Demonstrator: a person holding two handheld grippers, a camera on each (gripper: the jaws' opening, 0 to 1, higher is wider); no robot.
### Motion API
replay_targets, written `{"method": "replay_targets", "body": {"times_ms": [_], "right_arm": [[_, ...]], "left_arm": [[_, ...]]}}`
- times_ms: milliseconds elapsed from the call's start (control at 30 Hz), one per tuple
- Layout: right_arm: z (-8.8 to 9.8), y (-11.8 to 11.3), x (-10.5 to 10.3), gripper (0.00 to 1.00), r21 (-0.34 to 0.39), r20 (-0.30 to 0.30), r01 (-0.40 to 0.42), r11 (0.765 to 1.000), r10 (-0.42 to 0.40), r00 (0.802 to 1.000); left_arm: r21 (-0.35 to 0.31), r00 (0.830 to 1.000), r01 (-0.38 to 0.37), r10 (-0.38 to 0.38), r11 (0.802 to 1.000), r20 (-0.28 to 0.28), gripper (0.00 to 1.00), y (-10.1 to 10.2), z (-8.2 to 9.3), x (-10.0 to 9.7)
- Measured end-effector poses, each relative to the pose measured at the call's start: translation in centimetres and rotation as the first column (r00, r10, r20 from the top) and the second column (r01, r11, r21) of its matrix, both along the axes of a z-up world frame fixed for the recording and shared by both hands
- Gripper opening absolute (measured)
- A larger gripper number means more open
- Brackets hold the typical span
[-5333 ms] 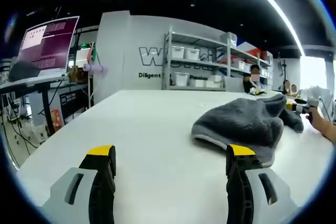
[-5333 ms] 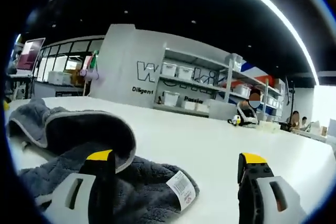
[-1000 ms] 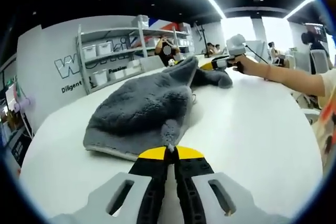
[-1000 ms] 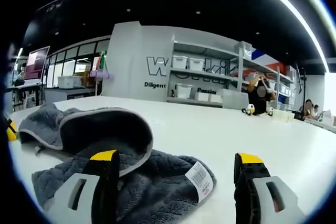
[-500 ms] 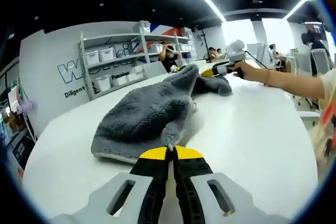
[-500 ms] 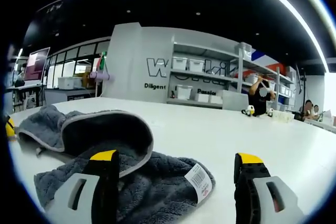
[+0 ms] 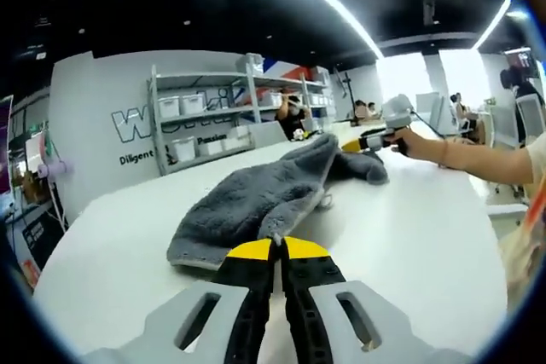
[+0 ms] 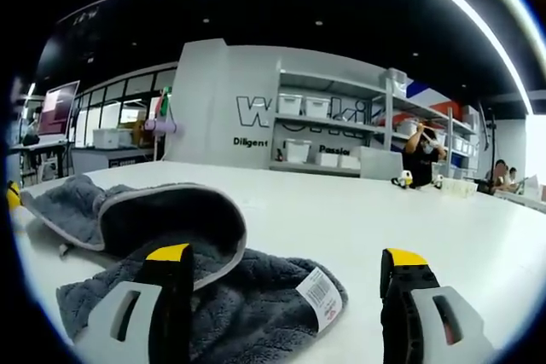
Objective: Fold the towel on the table until its edges align and the towel forms a compact rectangular stack.
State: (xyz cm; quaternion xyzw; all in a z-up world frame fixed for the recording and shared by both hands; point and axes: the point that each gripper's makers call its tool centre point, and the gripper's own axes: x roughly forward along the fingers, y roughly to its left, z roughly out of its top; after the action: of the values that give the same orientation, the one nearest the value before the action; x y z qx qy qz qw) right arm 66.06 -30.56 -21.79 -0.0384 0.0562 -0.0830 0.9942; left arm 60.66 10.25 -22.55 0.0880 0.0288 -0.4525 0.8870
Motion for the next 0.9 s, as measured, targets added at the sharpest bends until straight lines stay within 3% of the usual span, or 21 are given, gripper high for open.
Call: {"method": "replay_targets", "body": {"times_ms": [100, 167, 233, 467, 667, 900], "right_arm": [[0.0, -0.1, 0.0, 0.92, 0.005, 0.000, 0.002, 1.000, -0.002, 1.000], [0.1, -0.1, -0.1, 0.92, 0.008, 0.002, 0.004, 1.000, -0.004, 1.000], [0.2, -0.2, 0.0, 0.92, 0.010, 0.004, 0.003, 1.000, -0.003, 1.000], [0.4, -0.1, 0.1, 0.92, 0.004, 0.006, -0.001, 1.000, 0.001, 1.000], [0.4, 0.0, 0.0, 0.92, -0.001, 0.005, -0.005, 1.000, 0.005, 1.000], [0.6, -0.1, 0.0, 0.92, 0.008, 0.009, -0.005, 1.000, 0.005, 1.000]], "left_arm": [[0.027, 0.999, -0.021, 0.020, 0.999, 0.030, 0.02, 0.3, 0.3, 0.1], [0.006, 0.999, -0.027, 0.027, 1.000, 0.030, 0.02, 0.6, 0.9, 0.1], [-0.061, 0.999, -0.045, 0.046, 0.997, 0.014, 0.02, 1.0, 2.2, 0.1], [-0.181, 0.997, -0.071, 0.076, 0.981, 0.024, 0.02, 2.2, 8.1, 0.4], [-0.206, 0.993, -0.089, 0.102, 0.975, 0.056, 0.02, 2.9, 12.4, 1.5], [-0.228, 0.988, -0.103, 0.126, 0.968, 0.089, 0.02, 3.0, 15.8, 1.6]]}}
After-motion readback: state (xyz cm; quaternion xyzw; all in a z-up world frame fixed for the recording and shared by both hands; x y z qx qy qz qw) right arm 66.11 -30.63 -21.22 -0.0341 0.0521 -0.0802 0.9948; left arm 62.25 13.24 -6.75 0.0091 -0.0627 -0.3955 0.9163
